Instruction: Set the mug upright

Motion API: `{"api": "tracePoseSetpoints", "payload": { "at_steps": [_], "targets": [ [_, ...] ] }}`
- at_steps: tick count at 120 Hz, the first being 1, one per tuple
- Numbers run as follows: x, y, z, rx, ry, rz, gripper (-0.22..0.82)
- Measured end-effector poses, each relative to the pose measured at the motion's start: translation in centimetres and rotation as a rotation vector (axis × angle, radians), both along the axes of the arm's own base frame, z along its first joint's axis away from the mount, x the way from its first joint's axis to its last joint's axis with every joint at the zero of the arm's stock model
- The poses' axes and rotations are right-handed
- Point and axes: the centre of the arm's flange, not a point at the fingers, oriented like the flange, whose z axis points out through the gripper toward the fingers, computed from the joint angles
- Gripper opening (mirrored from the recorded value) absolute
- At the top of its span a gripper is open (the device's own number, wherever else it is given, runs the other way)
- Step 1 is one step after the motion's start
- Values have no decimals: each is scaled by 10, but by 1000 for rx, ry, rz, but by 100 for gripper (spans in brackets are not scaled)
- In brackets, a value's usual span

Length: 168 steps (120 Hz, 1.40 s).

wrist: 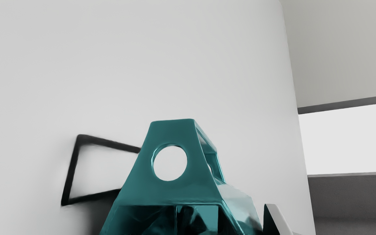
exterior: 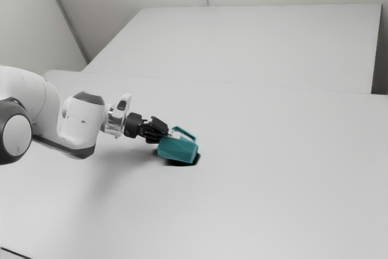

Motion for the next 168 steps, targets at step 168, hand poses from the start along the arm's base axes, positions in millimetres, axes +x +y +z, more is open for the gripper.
{"api": "tracePoseSetpoints", "payload": {
  "at_steps": [168],
  "targets": [
    [102,-8,90,1090,33,-306,8]
  ]
}}
